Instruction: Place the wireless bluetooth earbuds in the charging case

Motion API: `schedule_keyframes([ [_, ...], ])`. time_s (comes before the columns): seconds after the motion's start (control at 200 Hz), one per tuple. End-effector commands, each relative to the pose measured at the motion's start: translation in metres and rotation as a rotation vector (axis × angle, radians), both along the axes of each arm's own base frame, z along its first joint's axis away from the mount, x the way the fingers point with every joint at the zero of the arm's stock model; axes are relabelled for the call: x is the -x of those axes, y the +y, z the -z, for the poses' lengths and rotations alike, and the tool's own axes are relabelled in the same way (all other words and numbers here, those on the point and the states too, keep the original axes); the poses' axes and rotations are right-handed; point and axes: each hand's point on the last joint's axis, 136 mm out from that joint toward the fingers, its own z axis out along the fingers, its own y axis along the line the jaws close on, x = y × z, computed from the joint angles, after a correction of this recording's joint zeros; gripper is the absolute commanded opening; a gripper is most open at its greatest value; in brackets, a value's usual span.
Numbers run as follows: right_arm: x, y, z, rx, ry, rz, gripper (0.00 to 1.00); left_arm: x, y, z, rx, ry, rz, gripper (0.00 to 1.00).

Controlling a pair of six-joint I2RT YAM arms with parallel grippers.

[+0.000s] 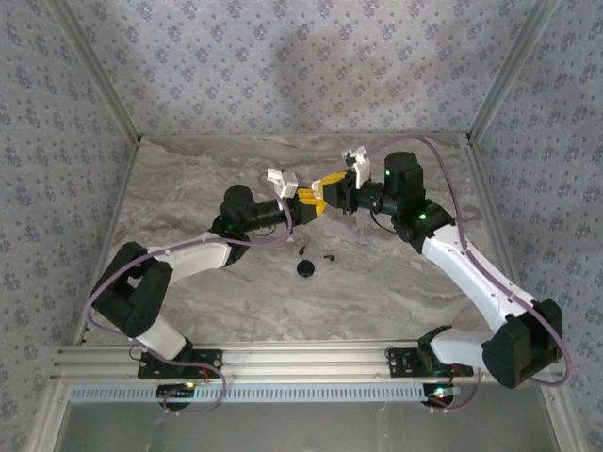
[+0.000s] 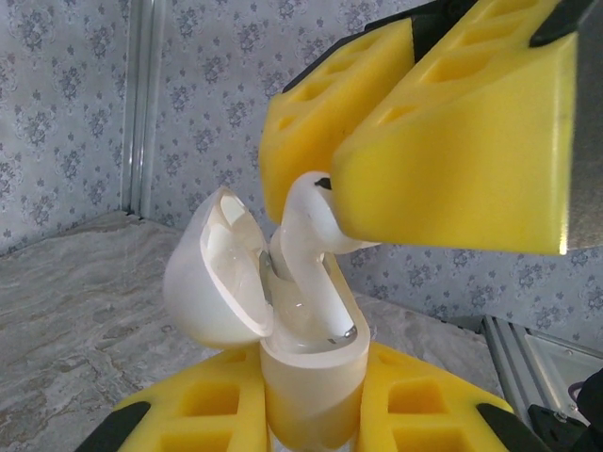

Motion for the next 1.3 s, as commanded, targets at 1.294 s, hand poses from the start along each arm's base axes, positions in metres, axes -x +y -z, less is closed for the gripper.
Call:
schedule_keyframes([
  [1.294, 0.019, 0.008, 0.026, 0.122, 0.057, -0.138, 0.24, 0.016, -0.003, -0.055, 0.095, -0.126, 0.107, 0.18],
])
